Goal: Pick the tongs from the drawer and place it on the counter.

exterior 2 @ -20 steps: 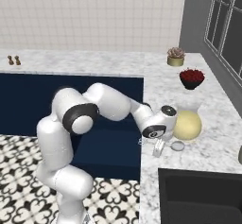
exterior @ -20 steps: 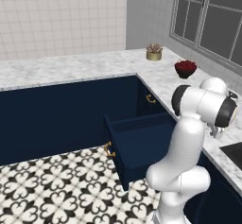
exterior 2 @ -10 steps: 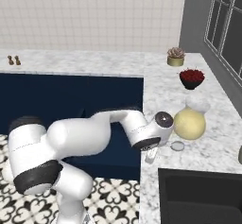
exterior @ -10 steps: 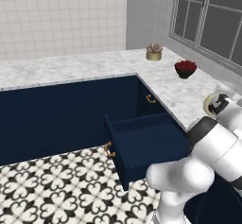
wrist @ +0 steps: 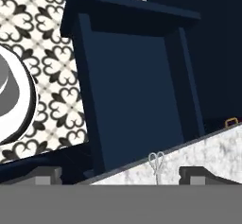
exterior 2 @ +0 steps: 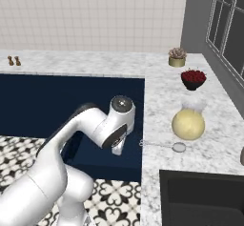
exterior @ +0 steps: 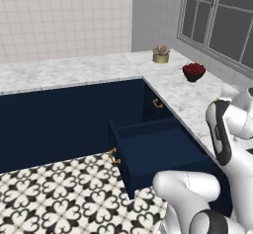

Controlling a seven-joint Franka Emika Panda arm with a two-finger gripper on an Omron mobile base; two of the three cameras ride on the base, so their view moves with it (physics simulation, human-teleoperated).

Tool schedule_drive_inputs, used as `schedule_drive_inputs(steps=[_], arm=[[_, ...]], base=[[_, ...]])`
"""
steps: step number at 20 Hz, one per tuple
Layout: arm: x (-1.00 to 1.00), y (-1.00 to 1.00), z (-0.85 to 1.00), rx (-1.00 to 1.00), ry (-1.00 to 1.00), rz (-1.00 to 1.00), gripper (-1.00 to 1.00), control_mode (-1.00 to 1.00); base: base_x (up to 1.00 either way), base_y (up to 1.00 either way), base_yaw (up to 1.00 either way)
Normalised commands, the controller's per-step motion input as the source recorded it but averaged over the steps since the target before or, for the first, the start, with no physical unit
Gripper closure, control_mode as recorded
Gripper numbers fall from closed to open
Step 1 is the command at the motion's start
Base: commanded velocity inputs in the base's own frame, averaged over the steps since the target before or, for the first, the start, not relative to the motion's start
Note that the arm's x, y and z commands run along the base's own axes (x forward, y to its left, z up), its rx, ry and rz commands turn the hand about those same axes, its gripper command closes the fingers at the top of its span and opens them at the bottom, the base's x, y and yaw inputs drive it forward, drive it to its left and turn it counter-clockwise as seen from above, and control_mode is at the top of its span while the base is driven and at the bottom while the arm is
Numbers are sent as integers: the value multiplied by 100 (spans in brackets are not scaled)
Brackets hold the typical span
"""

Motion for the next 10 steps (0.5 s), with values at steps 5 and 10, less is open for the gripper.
schedule_drive_inputs(steps=[5, 10], arm=[[24, 100, 43, -4, 0, 28, -100, -100], [96, 100, -1, -3, 3, 26, -100, -100]], base=[[0, 0, 0], [0, 0, 0]])
